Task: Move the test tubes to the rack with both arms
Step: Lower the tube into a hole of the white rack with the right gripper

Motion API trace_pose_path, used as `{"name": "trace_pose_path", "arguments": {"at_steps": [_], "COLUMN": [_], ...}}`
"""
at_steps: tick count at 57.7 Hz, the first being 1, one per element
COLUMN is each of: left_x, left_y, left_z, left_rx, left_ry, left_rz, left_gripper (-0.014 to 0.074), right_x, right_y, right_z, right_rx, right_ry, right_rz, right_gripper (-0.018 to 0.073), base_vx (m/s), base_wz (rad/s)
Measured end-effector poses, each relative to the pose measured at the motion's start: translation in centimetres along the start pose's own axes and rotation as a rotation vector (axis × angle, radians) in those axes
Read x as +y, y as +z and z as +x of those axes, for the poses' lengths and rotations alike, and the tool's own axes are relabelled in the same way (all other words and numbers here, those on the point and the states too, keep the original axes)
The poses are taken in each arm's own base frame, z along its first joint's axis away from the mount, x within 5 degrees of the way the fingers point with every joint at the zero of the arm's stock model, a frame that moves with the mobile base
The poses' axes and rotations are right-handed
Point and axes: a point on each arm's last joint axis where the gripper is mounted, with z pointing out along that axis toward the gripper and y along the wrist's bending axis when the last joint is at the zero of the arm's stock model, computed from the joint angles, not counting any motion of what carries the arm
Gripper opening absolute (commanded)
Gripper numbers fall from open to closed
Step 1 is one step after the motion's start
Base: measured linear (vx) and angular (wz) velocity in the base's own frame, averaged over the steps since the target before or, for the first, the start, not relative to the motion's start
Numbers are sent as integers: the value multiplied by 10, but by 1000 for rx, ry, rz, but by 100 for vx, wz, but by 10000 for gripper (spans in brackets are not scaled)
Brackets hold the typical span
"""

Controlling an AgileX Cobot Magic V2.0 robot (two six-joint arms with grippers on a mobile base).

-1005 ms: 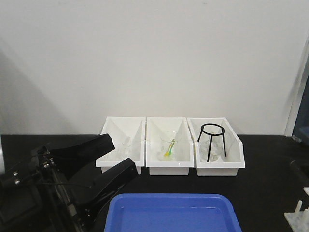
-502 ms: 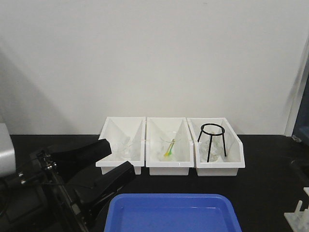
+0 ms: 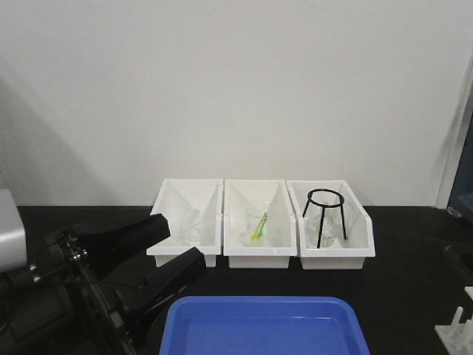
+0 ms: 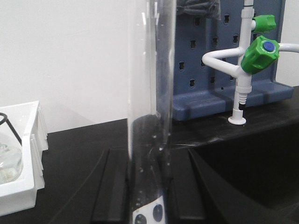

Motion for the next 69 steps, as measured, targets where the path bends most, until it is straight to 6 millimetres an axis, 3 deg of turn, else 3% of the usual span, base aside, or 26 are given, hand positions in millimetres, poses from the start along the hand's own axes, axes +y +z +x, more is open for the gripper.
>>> {"name": "trace_pose_path", "arguments": {"at_steps": [69], "left_x": [0], "left_y": [0], "left_z": [0], "left_rx": [0], "left_ry": [0], "left_rz": [0], "left_gripper": [481], "right_x": [-6], "right_y": [15], "right_z": [42], "right_rx": [69], "right_ry": [-10], "right_rz": [53], "right_gripper": [-4], "base_vx": [0], "base_wz": [0]}}
